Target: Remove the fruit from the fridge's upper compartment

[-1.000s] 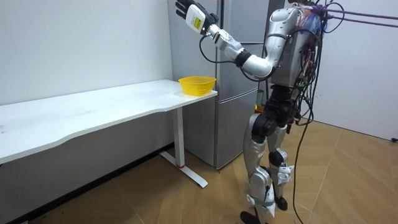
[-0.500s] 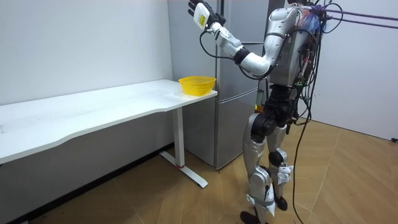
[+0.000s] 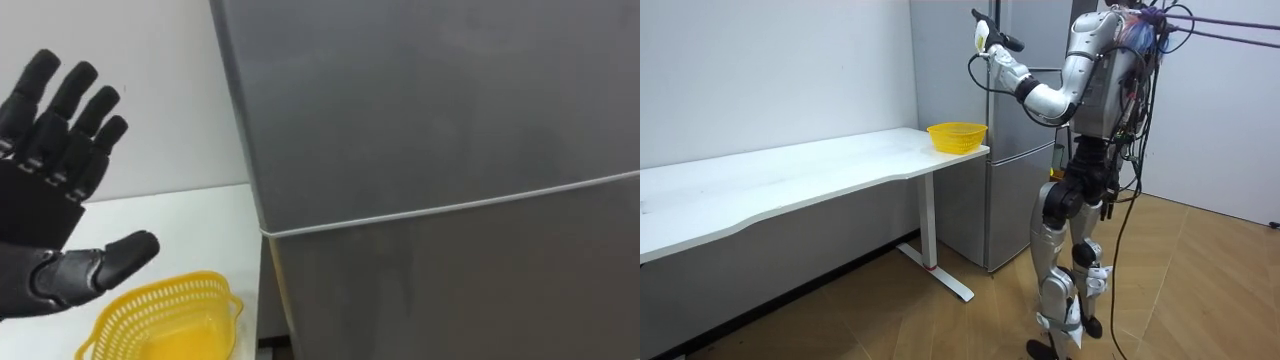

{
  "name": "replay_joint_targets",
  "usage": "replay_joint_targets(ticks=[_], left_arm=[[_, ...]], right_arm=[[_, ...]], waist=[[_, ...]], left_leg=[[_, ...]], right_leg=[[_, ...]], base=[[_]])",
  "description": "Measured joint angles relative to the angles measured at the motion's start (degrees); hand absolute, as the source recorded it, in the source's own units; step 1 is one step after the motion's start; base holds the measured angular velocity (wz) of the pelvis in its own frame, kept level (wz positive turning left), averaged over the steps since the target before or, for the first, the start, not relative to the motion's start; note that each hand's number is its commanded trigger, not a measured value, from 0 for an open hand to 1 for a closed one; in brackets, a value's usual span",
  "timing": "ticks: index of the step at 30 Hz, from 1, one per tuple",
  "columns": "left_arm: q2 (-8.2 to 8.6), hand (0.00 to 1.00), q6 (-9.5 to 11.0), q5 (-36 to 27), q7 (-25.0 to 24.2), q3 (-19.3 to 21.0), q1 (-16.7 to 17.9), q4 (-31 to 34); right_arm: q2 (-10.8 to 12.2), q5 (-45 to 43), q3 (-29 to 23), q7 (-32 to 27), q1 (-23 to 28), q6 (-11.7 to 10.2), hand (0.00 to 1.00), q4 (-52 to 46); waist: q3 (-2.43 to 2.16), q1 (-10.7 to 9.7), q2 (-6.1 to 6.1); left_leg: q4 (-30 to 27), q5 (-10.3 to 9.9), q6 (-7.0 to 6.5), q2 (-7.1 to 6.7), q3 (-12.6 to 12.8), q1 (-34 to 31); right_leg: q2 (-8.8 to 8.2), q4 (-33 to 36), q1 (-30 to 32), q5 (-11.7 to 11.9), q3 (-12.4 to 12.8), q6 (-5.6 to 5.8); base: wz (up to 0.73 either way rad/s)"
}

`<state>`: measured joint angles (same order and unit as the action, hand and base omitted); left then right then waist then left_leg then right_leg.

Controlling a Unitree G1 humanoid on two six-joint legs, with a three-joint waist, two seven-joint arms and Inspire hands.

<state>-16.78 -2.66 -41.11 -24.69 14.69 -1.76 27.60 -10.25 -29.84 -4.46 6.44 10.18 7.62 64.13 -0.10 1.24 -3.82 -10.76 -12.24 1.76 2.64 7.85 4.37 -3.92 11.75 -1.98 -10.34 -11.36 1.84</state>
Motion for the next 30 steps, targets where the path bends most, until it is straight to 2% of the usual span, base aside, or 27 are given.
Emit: replay_joint_targets(ticks=[3,8,15,20,26,28,30], left_arm=[[0.00,0.00,0.00,-0.21,-0.97,-0.71,0.00,0.00],[-0.30,0.00,0.01,-0.96,-1.81,-4.28,0.00,-0.08],[-0.62,0.00,-0.12,-0.85,-6.24,-8.59,-0.58,-0.04],[-0.67,0.00,-0.38,0.50,-6.88,-9.42,-1.69,-0.08],[-0.66,0.00,0.20,1.41,-6.50,-10.59,-2.72,-0.66],[-0.66,0.00,0.19,1.44,-5.93,-11.09,-3.34,-0.69],[-0.66,0.00,0.26,1.43,-5.57,-11.27,-3.44,-0.69]], right_arm=[[-0.03,0.15,0.03,-0.02,-0.12,-0.03,0.00,0.00],[-0.13,0.30,0.94,-0.51,-1.47,-0.16,0.00,0.72],[-0.57,0.78,1.18,0.86,-2.26,-0.53,0.00,0.95],[-0.63,0.55,1.73,1.88,-2.29,-0.54,0.00,0.94],[-0.84,0.43,3.32,1.88,-2.51,-0.56,0.00,0.92],[-0.91,0.36,3.32,1.87,-2.75,-0.56,0.00,0.94],[-0.93,0.37,3.36,1.87,-3.12,-0.57,0.00,0.96]], waist=[[0.02,-0.29,0.04],[0.09,-1.52,0.15],[0.13,-3.11,0.20],[0.51,-4.08,0.55],[0.64,-4.24,0.04],[0.80,-4.24,-0.18],[0.69,-4.27,-0.59]], left_leg=[[0.00,0.00,0.00,0.00,0.11,0.08],[-0.01,0.00,0.00,0.02,0.22,0.11],[-0.01,0.00,0.00,0.05,0.16,0.03],[0.03,0.00,0.00,0.07,0.22,0.04],[-0.15,0.00,0.00,0.06,0.37,-0.29],[-0.52,0.00,0.00,0.05,0.37,-0.87],[-0.65,0.00,-0.01,0.07,0.37,-1.46]], right_leg=[[-0.01,0.01,-0.02,0.00,0.00,0.00],[0.00,-0.01,-0.06,0.00,-0.03,0.00],[0.02,-0.15,-0.12,0.00,-0.05,0.00],[0.01,-0.27,-0.32,0.01,-0.29,0.00],[-0.04,-0.16,0.03,0.02,-0.25,0.00],[-0.13,-0.17,0.26,0.07,-0.63,0.04],[-0.18,-0.08,0.96,0.10,-0.99,0.02]], base=[[0.00],[0.00],[0.00],[0.02],[0.02],[0.12],[0.08]])
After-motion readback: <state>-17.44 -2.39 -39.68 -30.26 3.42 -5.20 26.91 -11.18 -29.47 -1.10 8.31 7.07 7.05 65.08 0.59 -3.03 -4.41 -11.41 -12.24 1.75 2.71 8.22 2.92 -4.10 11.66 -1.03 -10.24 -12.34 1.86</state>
